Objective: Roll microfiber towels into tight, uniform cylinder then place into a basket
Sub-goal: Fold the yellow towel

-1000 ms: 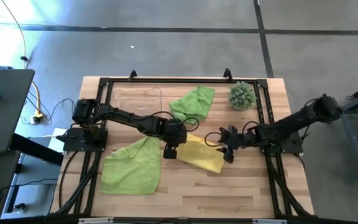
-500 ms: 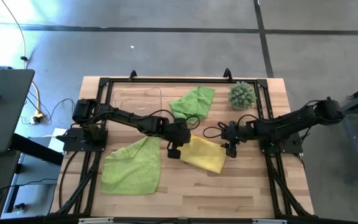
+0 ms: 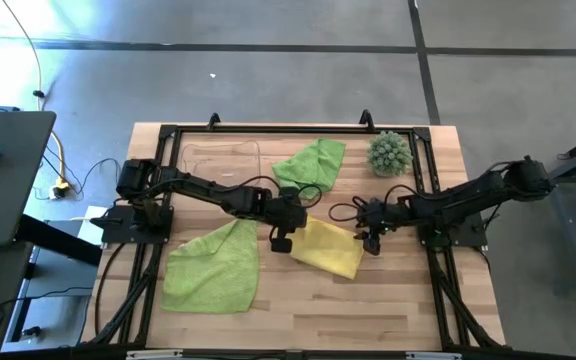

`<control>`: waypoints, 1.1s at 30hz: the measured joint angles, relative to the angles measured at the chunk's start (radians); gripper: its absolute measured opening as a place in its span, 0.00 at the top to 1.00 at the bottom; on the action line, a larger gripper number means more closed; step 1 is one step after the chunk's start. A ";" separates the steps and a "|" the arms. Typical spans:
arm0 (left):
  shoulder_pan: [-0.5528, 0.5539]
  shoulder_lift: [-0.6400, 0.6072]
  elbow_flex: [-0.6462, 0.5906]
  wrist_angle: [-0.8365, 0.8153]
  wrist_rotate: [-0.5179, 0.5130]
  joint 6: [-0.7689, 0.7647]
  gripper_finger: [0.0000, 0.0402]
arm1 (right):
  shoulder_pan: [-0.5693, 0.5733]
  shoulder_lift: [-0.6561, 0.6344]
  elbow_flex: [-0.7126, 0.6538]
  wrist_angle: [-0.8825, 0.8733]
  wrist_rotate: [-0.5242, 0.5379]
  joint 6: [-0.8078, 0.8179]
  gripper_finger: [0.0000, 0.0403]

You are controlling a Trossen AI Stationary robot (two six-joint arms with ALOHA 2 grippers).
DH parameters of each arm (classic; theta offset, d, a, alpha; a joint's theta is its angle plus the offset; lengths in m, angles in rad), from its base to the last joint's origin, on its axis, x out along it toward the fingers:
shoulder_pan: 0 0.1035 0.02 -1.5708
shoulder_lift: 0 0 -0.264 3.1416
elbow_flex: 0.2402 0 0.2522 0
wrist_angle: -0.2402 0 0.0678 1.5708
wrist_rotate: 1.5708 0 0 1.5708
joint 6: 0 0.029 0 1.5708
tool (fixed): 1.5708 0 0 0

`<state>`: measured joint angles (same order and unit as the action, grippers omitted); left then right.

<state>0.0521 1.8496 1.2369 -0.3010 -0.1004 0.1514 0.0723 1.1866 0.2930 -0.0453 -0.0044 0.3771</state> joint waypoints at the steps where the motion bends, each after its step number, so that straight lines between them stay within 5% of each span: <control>1: 0.000 0.000 0.000 0.000 -0.001 0.010 1.00 | 0.000 -0.001 -0.006 0.010 0.000 0.010 0.56; 17: 0.001 0.000 0.000 0.010 -0.090 0.051 1.00 | 0.015 -0.002 -0.017 0.024 -0.052 0.041 0.98; 33: -0.029 0.000 0.000 -0.075 -0.134 -0.021 1.00 | 0.119 -0.004 0.196 -0.092 -0.031 0.092 1.00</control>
<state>0.0233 1.8492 1.2369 -0.3757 -0.2347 0.1308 0.1910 1.1828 0.4893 -0.1375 -0.0356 0.4691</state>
